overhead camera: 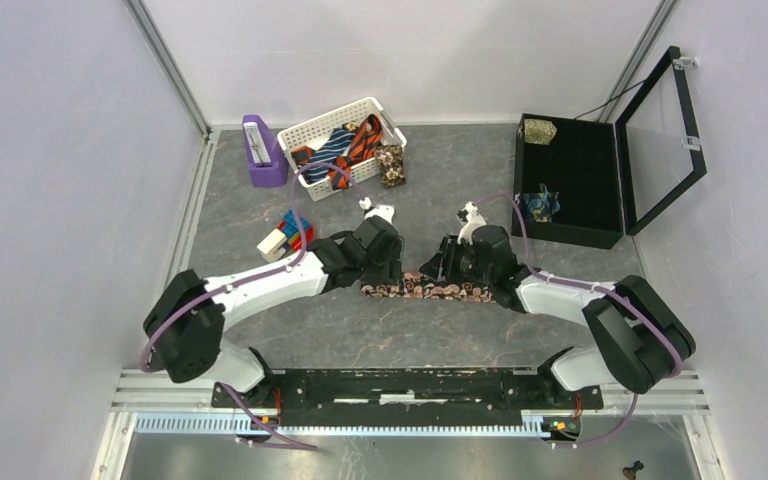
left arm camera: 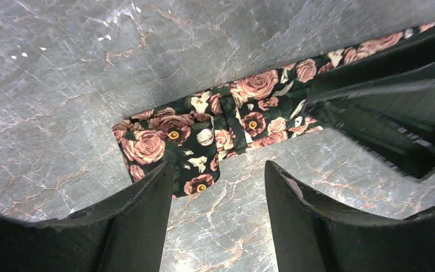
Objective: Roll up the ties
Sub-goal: Roll the tie at the center of the board.
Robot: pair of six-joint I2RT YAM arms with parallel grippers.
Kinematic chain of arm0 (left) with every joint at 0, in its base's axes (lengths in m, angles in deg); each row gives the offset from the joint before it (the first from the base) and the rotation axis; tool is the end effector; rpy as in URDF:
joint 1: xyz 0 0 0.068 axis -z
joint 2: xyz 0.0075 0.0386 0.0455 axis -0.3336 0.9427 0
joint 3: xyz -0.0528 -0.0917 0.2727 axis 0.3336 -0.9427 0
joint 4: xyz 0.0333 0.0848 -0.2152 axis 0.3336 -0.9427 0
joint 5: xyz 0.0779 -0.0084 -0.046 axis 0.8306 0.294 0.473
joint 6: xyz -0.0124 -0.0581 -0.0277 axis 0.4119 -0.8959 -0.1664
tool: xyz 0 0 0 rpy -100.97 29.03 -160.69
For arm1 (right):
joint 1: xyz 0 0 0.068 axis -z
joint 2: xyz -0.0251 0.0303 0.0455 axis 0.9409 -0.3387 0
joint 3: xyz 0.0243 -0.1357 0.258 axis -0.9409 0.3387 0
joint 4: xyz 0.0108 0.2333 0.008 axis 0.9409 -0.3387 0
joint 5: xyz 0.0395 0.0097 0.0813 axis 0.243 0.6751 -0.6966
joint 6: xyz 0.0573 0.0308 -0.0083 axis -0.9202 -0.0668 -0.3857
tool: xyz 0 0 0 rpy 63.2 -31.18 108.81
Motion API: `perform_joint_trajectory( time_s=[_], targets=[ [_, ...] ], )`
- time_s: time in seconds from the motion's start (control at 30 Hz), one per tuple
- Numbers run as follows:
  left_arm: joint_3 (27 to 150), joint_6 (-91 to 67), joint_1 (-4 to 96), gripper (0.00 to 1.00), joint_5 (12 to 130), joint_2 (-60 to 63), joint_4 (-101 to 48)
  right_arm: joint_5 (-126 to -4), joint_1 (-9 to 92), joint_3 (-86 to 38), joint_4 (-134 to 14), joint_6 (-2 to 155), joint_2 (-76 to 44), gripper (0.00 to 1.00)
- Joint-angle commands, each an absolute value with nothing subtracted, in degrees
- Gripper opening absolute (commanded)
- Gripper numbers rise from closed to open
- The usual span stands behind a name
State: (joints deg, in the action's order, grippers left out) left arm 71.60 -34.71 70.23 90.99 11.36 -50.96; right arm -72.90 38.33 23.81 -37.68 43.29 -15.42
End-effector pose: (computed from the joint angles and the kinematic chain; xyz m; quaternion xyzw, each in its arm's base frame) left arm 0.1898 -0.2156 0.2430 0.1051 0.9365 -0.1429 0.3024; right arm 0.2113 0.1476 0.1952 -0.0057 0.8653 0.3803 0.3265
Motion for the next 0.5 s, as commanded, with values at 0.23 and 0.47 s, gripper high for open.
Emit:
perform_joint_trajectory(
  time_s=[0.23, 0.47],
  targets=[
    [65.73, -34.24, 64.19, 0.73, 91.97, -2.81, -52.79, -72.81, 29.85, 17.6, -35.2, 40.22, -16.7, 0.44],
    [53.84, -33.65, 55.46, 0.86, 83.08, -12.18, -45.17, -71.7, 25.2, 14.02, -34.81, 39.57, -21.84, 0.44]
  ],
)
